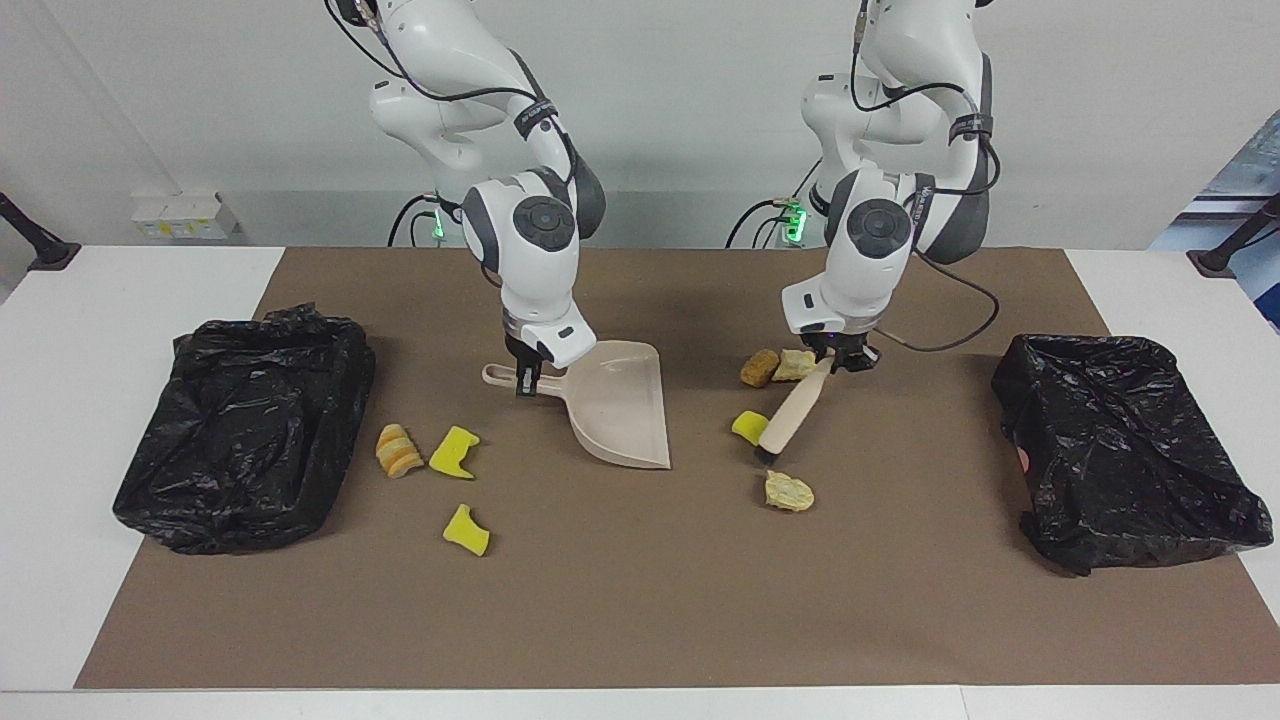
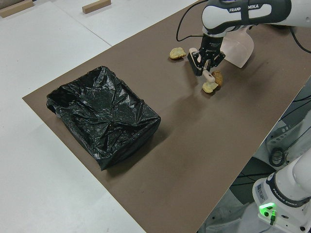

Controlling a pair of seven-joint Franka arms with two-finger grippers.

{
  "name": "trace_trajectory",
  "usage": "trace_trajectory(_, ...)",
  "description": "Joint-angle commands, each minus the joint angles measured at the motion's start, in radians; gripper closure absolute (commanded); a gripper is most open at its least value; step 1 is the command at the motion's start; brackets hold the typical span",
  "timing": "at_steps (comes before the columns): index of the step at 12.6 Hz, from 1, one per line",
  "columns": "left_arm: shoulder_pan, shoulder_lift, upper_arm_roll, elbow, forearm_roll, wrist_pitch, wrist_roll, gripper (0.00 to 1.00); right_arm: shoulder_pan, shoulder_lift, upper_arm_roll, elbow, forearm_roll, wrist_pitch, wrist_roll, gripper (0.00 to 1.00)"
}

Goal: Sweep and dump trash in bin
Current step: 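Sweep the crumbs into the dustpan with the brush in the left gripper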

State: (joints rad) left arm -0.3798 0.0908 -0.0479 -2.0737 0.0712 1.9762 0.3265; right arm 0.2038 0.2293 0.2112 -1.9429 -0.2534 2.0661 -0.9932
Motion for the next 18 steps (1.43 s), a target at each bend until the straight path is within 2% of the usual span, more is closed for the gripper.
trace_trajectory(1, -0.054, -0.06, 0.016, -0.005, -0.011, -0.08, -0.056, 1.0, 0.008, 0.013, 0.004, -0.008, -0.018, 0.04, 0.05, 1.0)
trace_trajectory(4, -0.097, -0.123, 0.017, -0.014, -0.017, -0.192, -0.243, 1.0, 0.006, 0.015, 0.004, -0.008, -0.018, 0.043, 0.05, 1.0)
trace_trajectory(6, -0.119, -0.143, 0.019, -0.032, -0.017, -0.22, -0.502, 1.0, 0.0, 0.015, 0.004, -0.01, -0.02, 0.043, 0.05, 1.0)
trace_trajectory(7, -0.119, -0.155, 0.019, -0.052, -0.017, -0.215, -0.609, 1.0, 0.0, 0.015, 0.004, -0.008, -0.02, 0.043, 0.05, 1.0)
trace_trajectory(11, -0.11, -0.249, 0.022, -0.207, -0.014, -0.189, -0.817, 1.0, -0.003, 0.015, 0.004, -0.008, -0.041, 0.042, 0.047, 1.0)
trace_trajectory(14, -0.09, -0.256, 0.023, -0.226, -0.004, -0.191, -0.976, 1.0, -0.004, 0.015, 0.004, -0.01, -0.046, 0.042, 0.048, 1.0)
trace_trajectory(15, -0.085, -0.281, 0.022, -0.262, -0.004, -0.163, -1.057, 1.0, -0.004, 0.015, 0.004, -0.01, -0.046, 0.04, 0.048, 1.0)
trace_trajectory(18, -0.087, -0.303, 0.02, -0.313, -0.005, -0.105, -1.115, 1.0, -0.006, 0.015, 0.004, -0.01, -0.046, 0.04, 0.048, 1.0)
